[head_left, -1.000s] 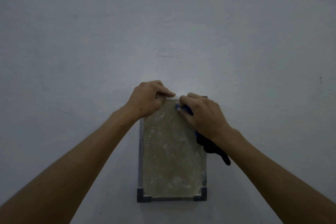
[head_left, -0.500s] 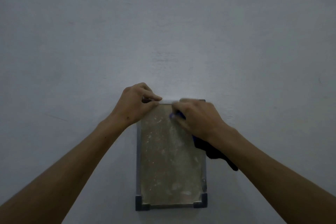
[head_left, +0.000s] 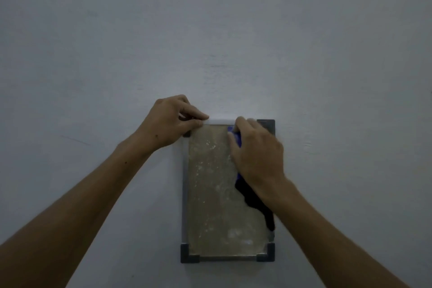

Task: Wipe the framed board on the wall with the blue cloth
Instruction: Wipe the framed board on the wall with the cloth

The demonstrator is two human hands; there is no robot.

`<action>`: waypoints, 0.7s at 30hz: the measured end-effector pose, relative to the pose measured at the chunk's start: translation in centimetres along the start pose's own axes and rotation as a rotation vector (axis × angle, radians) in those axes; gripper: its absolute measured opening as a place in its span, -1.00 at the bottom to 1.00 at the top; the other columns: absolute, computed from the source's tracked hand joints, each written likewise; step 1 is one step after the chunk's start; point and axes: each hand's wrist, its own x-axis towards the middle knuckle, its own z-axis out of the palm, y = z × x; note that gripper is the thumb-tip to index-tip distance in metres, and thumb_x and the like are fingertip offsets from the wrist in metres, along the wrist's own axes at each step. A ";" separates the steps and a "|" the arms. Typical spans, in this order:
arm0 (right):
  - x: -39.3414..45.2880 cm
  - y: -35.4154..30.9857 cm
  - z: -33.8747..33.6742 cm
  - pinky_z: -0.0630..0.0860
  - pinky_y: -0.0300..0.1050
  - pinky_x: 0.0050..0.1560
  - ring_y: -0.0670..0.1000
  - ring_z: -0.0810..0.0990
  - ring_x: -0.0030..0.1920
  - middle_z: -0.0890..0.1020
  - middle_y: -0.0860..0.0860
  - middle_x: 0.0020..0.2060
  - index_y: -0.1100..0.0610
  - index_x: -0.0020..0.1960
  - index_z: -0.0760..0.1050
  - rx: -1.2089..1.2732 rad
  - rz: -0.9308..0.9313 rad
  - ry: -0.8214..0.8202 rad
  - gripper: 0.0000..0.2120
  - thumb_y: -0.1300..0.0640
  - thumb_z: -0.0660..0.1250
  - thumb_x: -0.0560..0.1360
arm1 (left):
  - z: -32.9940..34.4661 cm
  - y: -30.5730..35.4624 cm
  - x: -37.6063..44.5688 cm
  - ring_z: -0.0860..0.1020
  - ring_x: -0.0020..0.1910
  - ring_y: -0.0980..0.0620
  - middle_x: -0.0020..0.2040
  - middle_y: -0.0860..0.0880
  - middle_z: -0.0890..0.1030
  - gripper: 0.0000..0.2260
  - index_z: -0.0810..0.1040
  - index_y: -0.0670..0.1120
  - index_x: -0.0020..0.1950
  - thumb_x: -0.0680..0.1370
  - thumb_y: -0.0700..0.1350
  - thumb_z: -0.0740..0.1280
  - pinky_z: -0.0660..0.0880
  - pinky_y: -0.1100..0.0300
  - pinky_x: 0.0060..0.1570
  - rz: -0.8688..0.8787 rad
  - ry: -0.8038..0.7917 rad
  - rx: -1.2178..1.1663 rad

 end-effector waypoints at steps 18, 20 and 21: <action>-0.5 -3.7 2.1 0.51 -0.16 -0.26 -0.06 0.51 -0.27 0.53 -0.06 -0.24 0.06 -0.08 0.43 0.102 0.274 0.104 -0.83 0.00 0.24 0.63 | -2.0 -1.3 -0.5 0.61 0.05 0.22 0.01 0.17 0.67 -0.78 0.73 0.06 0.12 0.54 -0.20 0.45 0.45 0.41 0.08 -0.012 -0.100 -0.034; -0.8 -2.9 1.9 0.57 -0.07 -0.23 -0.02 0.54 -0.24 0.55 -0.03 -0.22 0.07 -0.08 0.43 0.108 0.405 0.180 -0.83 0.00 0.25 0.62 | -2.2 -1.5 -0.5 0.61 0.07 0.23 0.03 0.17 0.68 -0.77 0.72 0.06 0.13 0.54 -0.20 0.44 0.45 0.38 0.12 -0.010 -0.118 -0.048; -0.8 -3.1 2.1 0.58 -0.05 -0.23 -0.03 0.53 -0.26 0.54 -0.04 -0.24 0.07 -0.08 0.44 0.111 0.410 0.208 -0.84 0.01 0.26 0.62 | -2.3 -1.6 -0.4 0.61 0.08 0.22 0.03 0.17 0.68 -0.77 0.72 0.05 0.13 0.54 -0.20 0.45 0.45 0.37 0.13 -0.011 -0.121 -0.055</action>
